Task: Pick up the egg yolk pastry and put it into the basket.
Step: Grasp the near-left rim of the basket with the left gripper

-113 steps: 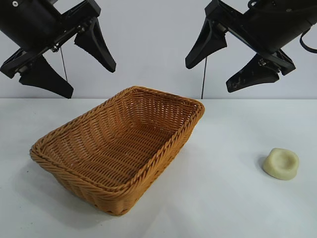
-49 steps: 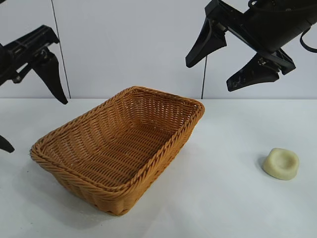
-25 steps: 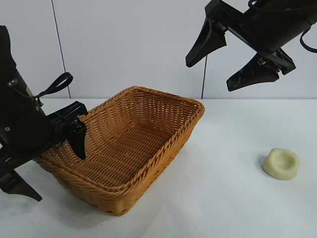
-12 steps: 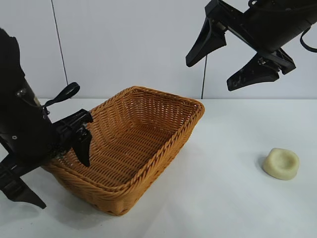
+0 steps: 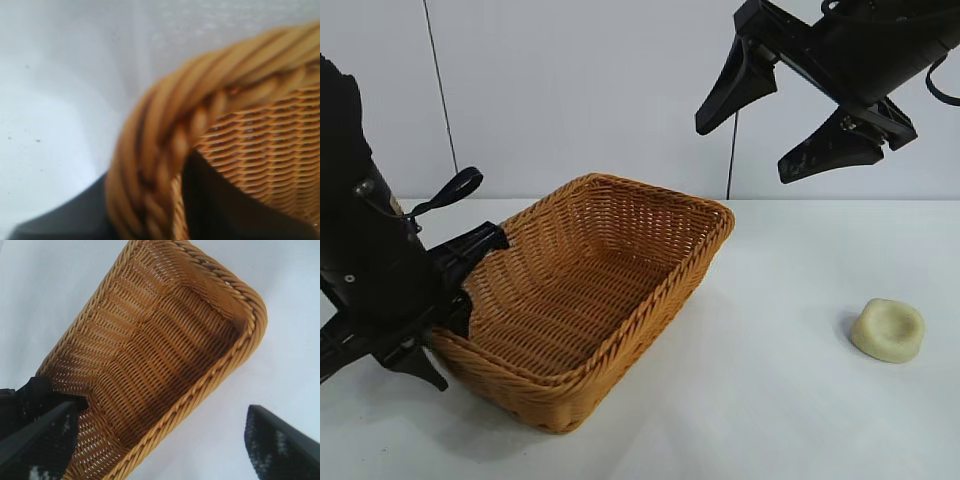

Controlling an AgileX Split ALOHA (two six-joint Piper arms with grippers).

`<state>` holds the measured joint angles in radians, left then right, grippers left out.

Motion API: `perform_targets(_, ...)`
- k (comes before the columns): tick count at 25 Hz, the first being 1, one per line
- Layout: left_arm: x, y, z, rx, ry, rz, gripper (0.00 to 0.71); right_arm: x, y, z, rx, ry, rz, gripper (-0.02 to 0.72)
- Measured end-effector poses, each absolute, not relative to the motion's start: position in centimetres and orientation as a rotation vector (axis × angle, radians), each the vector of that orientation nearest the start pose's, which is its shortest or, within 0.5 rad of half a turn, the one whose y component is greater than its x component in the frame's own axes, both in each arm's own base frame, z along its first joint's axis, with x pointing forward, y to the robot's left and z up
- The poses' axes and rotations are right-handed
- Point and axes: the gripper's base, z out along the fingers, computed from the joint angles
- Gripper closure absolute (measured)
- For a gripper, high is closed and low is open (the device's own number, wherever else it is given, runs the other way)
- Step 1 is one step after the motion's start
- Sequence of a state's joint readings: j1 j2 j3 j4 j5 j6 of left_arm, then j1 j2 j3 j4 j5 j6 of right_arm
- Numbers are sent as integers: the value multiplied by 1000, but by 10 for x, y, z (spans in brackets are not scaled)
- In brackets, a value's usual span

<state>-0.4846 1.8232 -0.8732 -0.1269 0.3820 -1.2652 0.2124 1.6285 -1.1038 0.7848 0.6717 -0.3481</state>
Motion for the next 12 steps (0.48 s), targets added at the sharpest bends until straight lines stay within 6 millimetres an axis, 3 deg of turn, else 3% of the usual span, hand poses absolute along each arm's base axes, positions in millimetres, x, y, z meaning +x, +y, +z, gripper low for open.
perform_targets(7,280,-153,127,-1277,2671,-437,616,323,111,250,-57,2556,783,56)
perform_targets(12,288,-158,145,-1220,2708,-436,617,323,111,250,-57,2556,783,56)
